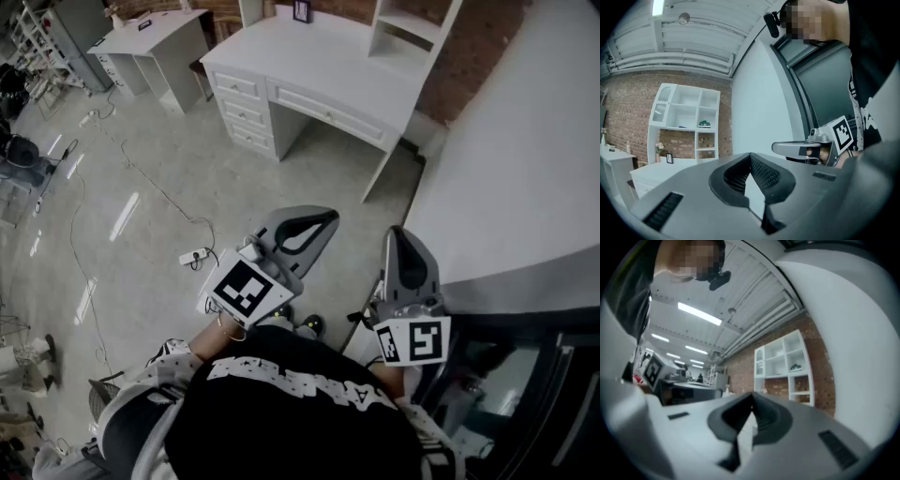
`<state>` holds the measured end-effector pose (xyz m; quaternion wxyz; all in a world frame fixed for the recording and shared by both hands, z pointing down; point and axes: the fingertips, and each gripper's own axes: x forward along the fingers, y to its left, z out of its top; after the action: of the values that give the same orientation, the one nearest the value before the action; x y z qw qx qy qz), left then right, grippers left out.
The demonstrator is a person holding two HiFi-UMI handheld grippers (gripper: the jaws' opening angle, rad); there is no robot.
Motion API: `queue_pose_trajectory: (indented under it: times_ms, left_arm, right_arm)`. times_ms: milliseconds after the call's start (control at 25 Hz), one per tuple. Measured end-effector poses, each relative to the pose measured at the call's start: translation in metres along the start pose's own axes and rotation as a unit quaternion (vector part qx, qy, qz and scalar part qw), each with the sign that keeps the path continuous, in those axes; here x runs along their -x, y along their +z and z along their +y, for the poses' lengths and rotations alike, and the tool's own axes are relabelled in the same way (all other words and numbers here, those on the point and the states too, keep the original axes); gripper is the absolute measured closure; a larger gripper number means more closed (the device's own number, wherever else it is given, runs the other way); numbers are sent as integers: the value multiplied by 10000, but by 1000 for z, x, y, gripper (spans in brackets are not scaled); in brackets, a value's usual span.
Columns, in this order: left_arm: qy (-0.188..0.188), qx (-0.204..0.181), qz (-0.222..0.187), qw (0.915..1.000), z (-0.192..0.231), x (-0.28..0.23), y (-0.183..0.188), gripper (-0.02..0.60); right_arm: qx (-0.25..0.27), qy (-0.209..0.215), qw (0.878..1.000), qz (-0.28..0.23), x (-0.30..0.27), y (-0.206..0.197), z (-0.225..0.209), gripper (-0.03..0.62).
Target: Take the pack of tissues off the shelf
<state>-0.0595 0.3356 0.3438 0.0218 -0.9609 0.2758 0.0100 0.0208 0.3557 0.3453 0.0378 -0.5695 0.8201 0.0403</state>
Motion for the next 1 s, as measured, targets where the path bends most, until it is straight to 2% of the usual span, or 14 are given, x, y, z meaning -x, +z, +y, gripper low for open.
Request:
queue_pose_trajectory:
  times_ms: [320,720,880,1000]
  left_arm:
    - [50,-68,142,9999,-1,-1,0,549]
    - [405,-282,279,9984,2,-7,-3,549]
    - [587,-448,272,9969,4,-7,1,549]
    - [636,-429,294,9966,1,-14,5,549]
  right_arm:
    - [-218,21,9996,-181,-1,6,-6,563]
    - [-219,324,9991,-177,3,4,-10,562]
    - [-245,370,9988,-204,10,5,-15,562]
    - [-305,368,9986,-223,12,7,-25,562]
